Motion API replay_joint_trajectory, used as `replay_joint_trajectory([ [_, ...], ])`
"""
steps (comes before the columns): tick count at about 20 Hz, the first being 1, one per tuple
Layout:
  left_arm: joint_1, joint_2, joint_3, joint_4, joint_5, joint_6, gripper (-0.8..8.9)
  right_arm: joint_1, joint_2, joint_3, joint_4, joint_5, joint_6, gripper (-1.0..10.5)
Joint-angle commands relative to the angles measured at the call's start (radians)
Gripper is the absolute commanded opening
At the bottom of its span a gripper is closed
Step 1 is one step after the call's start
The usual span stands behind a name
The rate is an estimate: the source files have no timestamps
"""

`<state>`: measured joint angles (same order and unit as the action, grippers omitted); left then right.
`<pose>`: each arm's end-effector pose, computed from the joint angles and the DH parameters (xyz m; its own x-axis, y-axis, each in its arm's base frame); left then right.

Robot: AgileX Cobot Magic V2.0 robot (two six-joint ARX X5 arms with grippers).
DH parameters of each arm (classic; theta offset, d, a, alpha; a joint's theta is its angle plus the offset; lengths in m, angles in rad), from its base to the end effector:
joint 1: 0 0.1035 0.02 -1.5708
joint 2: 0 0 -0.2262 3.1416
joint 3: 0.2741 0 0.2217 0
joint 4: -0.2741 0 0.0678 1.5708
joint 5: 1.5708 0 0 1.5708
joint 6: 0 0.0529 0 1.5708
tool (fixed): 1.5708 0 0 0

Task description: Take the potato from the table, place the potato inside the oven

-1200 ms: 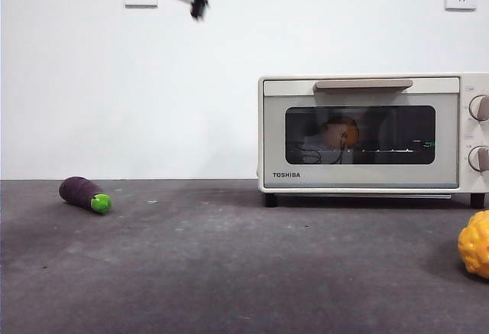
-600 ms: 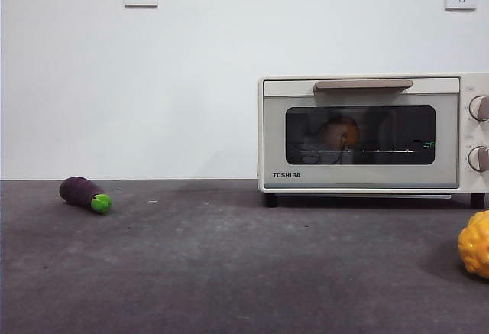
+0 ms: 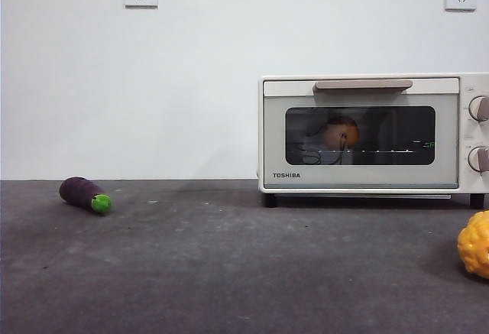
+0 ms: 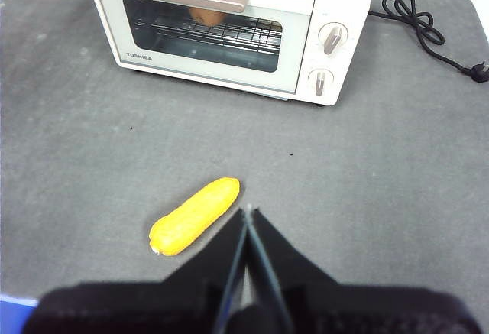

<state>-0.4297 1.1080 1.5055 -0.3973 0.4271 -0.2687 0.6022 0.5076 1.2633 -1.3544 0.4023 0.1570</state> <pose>0.1804 -0.1068 0.4439 0.6549 -0.7558 0.0002 0.7287 0.6313 -0.2654 0.0387 0.0015 0.3378 0.8482 0.1079 -0.5186 -0.1789 0.9798 -0.0888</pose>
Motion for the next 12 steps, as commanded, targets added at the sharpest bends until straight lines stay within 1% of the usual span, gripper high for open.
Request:
replay_joint_trajectory([
  [1, 0.049, -0.017, -0.002, -0.183, -0.214, 0.523, -0.04, 0.002, 0.0, 0.002, -0.019, 0.003, -0.001, 0.0],
  [2, 0.068, -0.026, -0.004, -0.275, -0.294, 0.626, -0.04, 0.002, 0.0, 0.002, -0.019, 0.003, -0.001, 0.0],
  [3, 0.095, -0.035, -0.009, -0.333, -0.324, 0.661, -0.04, 0.002, 0.0, 0.002, -0.019, 0.003, -0.001, 0.0],
  [4, 0.134, -0.048, -0.021, -0.348, -0.317, 0.661, -0.04, 0.002, 0.0, 0.002, -0.019, 0.003, -0.001, 0.0],
  [6, 0.225, -0.099, -0.085, -0.289, -0.262, 0.662, -0.04, 0.002, 0.0, 0.002, -0.019, 0.003, -0.001, 0.0],
  [8, 0.302, -0.181, -0.205, -0.135, -0.263, 0.662, -0.04, 0.002, 0.0, 0.002, -0.019, 0.003, -0.001, 0.0],
  [9, 0.325, -0.229, -0.284, -0.027, -0.263, 0.662, -0.04, 0.002, 0.0, 0.002, -0.019, 0.002, -0.001, 0.0],
  [11, 0.343, -0.328, -0.465, 0.207, -0.263, 0.66, -0.04, 0.002, 0.0, 0.002, -0.019, 0.003, -0.001, 0.0],
  [12, 0.352, -0.38, -0.571, 0.324, -0.263, 0.64, -0.04, 0.002, 0.0, 0.002, -0.019, 0.003, -0.001, 0.0],
])
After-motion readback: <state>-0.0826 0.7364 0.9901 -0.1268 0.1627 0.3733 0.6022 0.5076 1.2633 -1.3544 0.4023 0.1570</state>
